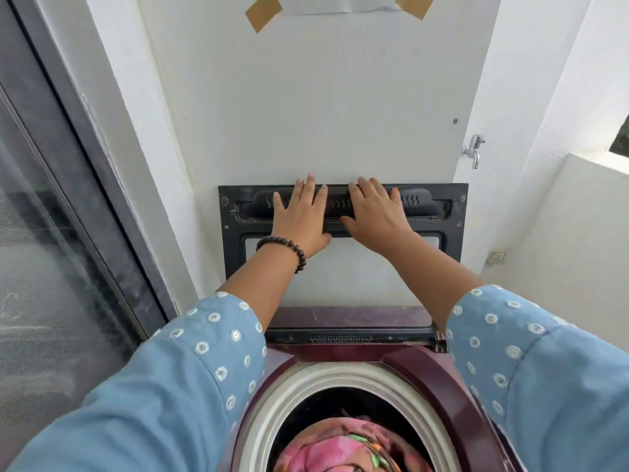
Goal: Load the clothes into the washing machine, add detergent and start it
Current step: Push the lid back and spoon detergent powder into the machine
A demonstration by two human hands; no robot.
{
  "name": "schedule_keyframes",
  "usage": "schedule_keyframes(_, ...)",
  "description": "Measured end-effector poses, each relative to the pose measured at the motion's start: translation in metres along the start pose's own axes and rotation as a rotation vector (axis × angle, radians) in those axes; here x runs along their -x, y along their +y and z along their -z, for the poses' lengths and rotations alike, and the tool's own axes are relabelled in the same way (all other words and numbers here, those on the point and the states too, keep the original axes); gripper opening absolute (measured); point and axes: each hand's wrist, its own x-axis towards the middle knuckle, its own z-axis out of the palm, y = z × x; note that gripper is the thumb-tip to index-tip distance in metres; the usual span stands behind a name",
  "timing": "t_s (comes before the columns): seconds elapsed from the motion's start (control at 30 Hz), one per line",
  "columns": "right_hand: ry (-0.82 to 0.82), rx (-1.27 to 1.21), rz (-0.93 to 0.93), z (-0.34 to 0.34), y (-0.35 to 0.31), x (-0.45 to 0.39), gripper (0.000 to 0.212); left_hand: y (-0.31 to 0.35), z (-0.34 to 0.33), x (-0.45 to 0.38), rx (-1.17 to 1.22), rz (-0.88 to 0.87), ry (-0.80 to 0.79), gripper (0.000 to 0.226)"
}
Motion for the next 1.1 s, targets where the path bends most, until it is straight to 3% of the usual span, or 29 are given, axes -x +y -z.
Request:
schedule_keyframes(0.3,-0.027,0.066,-0.009,-0.005,0.006,0.001,0.082,-0.003,-0.002,-0.012,-0.025,0.04,-0.089,0.096)
schedule_keyframes(0.43,-0.007,0.032,-0.013,0.005,0.007,-0.003,0.07,0.005,0.0,-0.013,-0.007,0.036,-0.086,0.095)
schedule_keyframes(0.53,0.005,0.035,-0.024,0.015,0.005,-0.003,0.062,0.009,0.001,-0.007,0.008,0.029,-0.059,0.095)
schedule_keyframes(0.8,0.12,0.059,-0.023,0.031,-0.006,0.035,0.069,0.012,0.015,0.032,0.006,-0.034,0.056,0.099)
schedule_keyframes(1.1,0.302,-0.065,0.088,0.051,-0.005,0.107,0.046,0.035,0.024,0.114,-0.007,-0.035,0.174,0.094)
